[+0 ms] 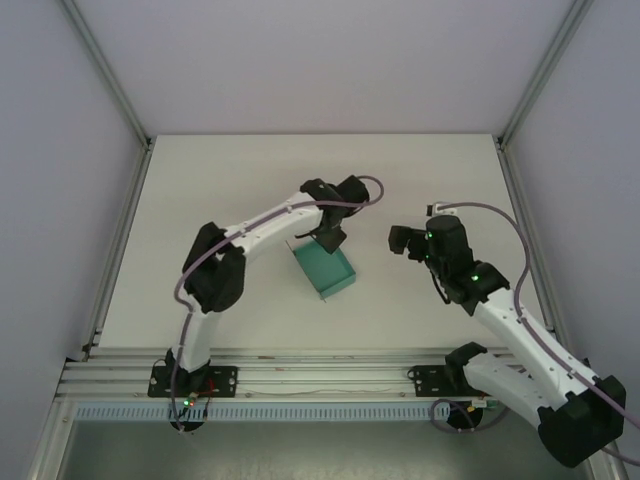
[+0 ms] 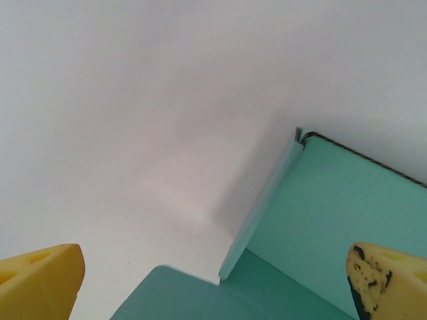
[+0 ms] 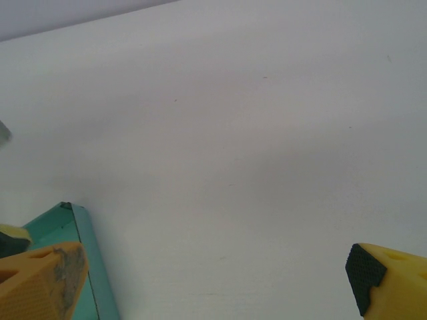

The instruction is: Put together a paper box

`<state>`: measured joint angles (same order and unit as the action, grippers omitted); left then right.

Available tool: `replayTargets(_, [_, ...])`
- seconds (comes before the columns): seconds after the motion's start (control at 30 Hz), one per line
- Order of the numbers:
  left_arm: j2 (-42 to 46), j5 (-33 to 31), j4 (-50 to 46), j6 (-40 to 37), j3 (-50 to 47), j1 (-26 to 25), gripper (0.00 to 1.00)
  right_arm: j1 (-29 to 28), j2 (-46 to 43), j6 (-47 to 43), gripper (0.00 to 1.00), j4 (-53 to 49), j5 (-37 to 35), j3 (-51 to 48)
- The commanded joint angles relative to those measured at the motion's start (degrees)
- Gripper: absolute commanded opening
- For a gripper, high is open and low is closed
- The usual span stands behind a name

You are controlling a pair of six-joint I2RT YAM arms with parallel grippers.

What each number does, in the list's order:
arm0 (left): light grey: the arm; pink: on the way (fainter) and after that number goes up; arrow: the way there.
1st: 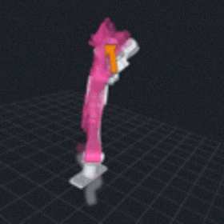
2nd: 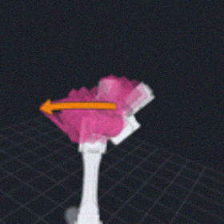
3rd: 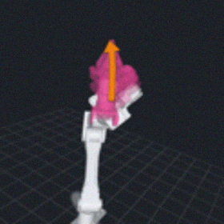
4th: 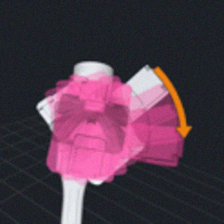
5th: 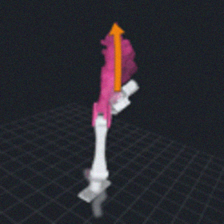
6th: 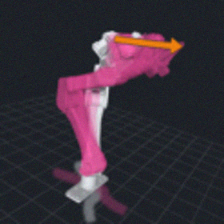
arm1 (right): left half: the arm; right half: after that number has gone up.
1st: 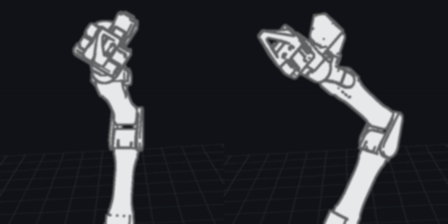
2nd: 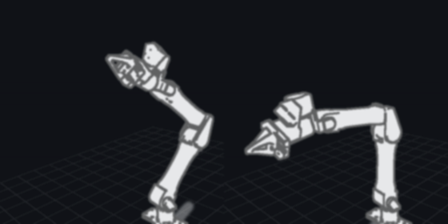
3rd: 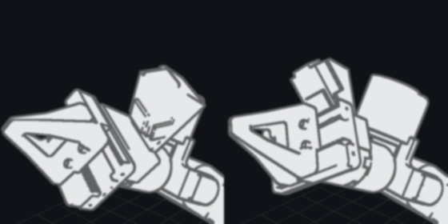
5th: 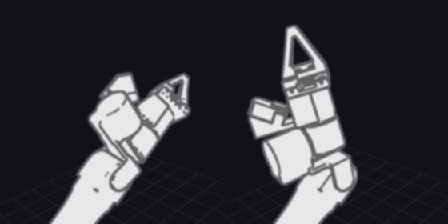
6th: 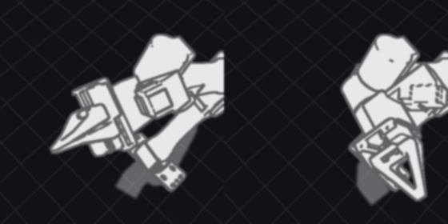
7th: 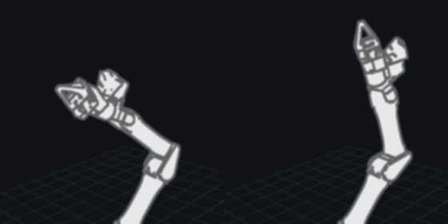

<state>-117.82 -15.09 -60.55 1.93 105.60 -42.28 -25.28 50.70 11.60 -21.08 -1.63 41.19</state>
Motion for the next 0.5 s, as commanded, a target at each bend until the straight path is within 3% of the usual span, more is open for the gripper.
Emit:
replayTargets(0.0, [5.21, 1.83, 1.76, -0.86, 0.19, 0.11, 1.0, 0.33, 0.41, -4.83, 1.0, -0.24, 5.06, -0.41])
replayTargets(0.07, [13.02, 0.05, 4.12, 1.03, -1.86, 0.64, 1.0, 0.39, 2.98, -9.71, 1.0, 0.65, 10.1, 1.12])
replayTargets(0.1, [12.84, -0.03, 6.14, 2.92, -3.98, 1.54, 1.0, 0.37, 5.29, -13.51, 1.0, 1.16, 14.17, 2.33])
replayTargets(0.17, [19.43, 3.14, 10.96, 6.34, -9.36, 4.67, 1.0, 0.4, 10.95, -20.66, 1.0, 2.69, 20.0, 5.08])
replayTargets(0.33, [37.68, 9.01, 24.78, 17.16, -32.27, 16.11, 1.0, -0.83, 31.8, -51.49, 0.98, -3.29, 40.95, 19.34])
replayTargets(0.4, [43.84, 10.43, 27.71, 20.52, -40.66, 20.21, 1.0, -3.4, 39.98, -66.45, 0.98, -10.03, 41.62, 26.33])
replayTargets(0.47, [49.24, 11.43, 29.06, 23.04, -47.81, 23.74, 1.0, -6.12, 48.47, -74.38, 0.98, -16.88, 38.09, 35.38])
